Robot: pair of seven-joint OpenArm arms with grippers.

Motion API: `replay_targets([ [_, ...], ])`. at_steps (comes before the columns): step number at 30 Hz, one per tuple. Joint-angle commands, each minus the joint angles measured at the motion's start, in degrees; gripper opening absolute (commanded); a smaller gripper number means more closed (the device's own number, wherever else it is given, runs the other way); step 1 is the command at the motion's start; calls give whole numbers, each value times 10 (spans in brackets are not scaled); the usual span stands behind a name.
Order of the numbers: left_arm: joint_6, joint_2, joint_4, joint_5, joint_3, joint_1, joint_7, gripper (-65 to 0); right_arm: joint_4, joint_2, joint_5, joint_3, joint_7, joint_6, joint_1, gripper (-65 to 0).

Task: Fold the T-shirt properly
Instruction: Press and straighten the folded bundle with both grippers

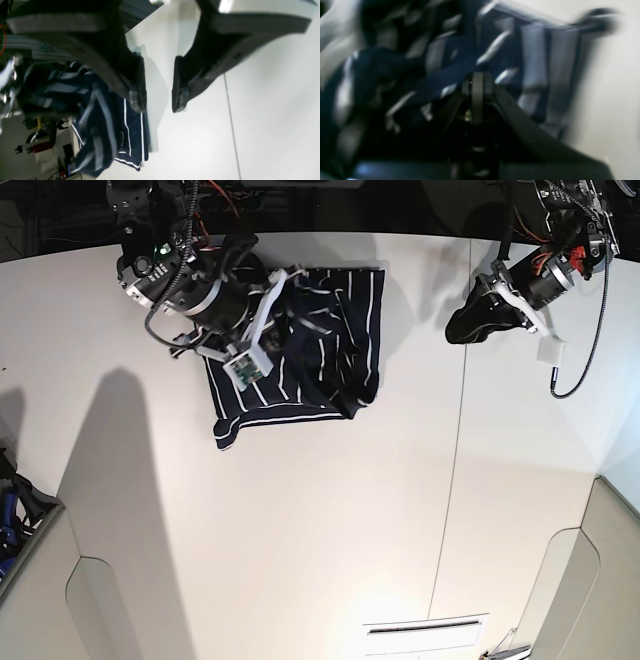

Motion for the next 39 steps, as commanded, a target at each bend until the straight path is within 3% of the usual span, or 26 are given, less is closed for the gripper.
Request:
replay_targets([
  [1, -5, -6, 9, -15, -2, -1, -7, -466, 10, -2, 21, -12, 12, 19, -5, -650],
  [5, -5, -6, 9, -15, -2, -1, -7, -466, 12, -2, 58, -69, 9, 58, -13, -650],
  [9, -5, -7, 9, -16, -2, -2, -6, -466, 19, -8, 60, -112, 8, 58, -6, -650],
  [13, -5, -6, 26, -45, -2, -1, 5, -489, 22, -14, 29, -112, 8, 52, 23, -650],
  [19, -5, -6, 127, -107, 0, 12, 50, -595, 22, -14, -35, -57, 23, 7, 77, -650],
  [26, -5, -6, 226, -106, 85, 74, 54, -596, 14, -14, -25, 66, 58, 8, 139, -650],
  [31, -5, -6, 218, -2, 219, 77, 19, -596, -57, -14, 21, 129, 69, 16, 180, -650],
  [35, -5, -6, 187, 122, 303, 71, -43, -596, -164, -14, 41, 139, 77, 66, 214, -650],
  [39, -5, -6, 143, 178, 358, 62, -59, -596, -274, -14, 83, 139, 77, 121, 249, -650],
])
